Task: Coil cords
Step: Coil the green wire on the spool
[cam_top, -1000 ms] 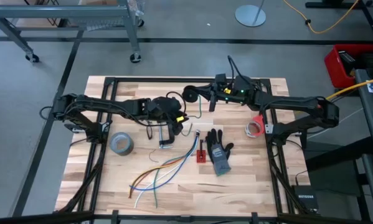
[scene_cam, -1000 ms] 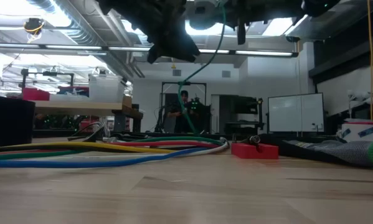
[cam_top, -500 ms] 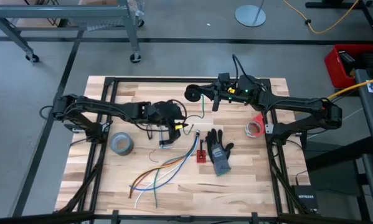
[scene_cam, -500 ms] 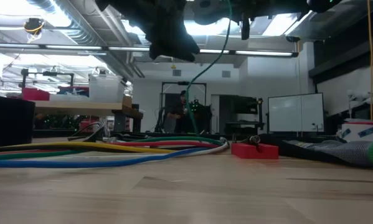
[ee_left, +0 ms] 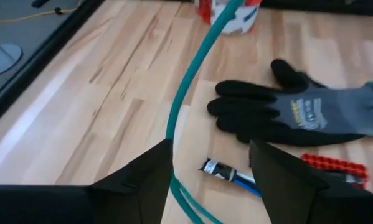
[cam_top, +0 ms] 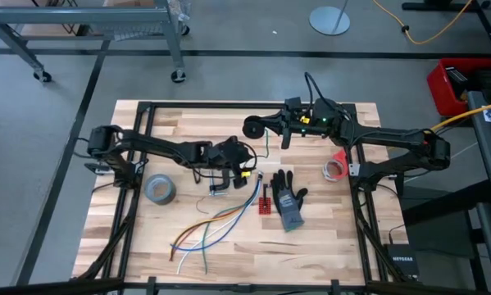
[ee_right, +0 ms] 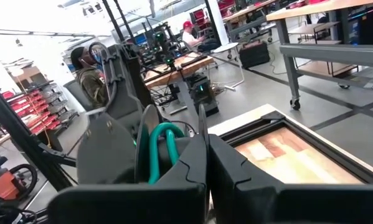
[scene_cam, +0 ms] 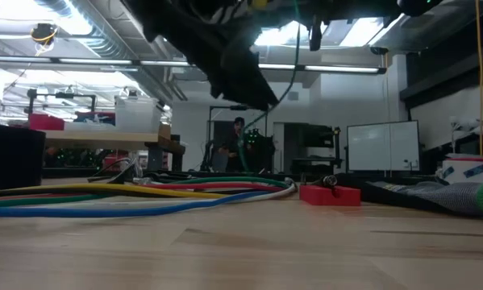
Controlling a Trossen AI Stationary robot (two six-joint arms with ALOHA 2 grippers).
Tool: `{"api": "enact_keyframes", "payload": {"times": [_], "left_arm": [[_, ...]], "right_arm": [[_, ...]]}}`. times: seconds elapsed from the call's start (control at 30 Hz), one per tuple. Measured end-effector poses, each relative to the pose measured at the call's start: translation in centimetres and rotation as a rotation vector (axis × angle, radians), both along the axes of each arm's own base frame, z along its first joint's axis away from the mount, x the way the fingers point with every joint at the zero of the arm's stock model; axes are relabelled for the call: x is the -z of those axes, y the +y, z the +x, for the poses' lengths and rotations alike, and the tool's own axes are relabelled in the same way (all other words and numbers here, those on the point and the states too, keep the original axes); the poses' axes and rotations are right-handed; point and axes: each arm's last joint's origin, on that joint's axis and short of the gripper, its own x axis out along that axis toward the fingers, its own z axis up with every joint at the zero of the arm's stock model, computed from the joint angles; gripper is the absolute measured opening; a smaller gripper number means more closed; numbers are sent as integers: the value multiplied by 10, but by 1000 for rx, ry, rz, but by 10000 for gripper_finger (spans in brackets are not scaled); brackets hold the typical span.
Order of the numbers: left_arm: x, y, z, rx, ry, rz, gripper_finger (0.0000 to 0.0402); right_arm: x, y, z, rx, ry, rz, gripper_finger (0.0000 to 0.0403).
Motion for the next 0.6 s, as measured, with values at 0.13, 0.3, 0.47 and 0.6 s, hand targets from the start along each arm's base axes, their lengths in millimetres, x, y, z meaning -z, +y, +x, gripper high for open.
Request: {"api": "enact_keyframes", "payload": {"times": [0.13, 0.3, 0.47, 0.6], "left_arm": [[12, 1, 3, -59, 36, 9, 190], [13, 4, 3, -143, 33, 29, 171], [13, 7, 1, -247, 25, 80, 157], [12, 8, 1, -265, 25, 93, 151]], "right_arm": [[0, 0, 0, -9, 1, 1, 3], [0, 0, 0, -15, 0, 0, 3], [0, 0, 0, -15, -1, -1, 3], [0, 0, 0, -15, -1, -1, 3]]}}
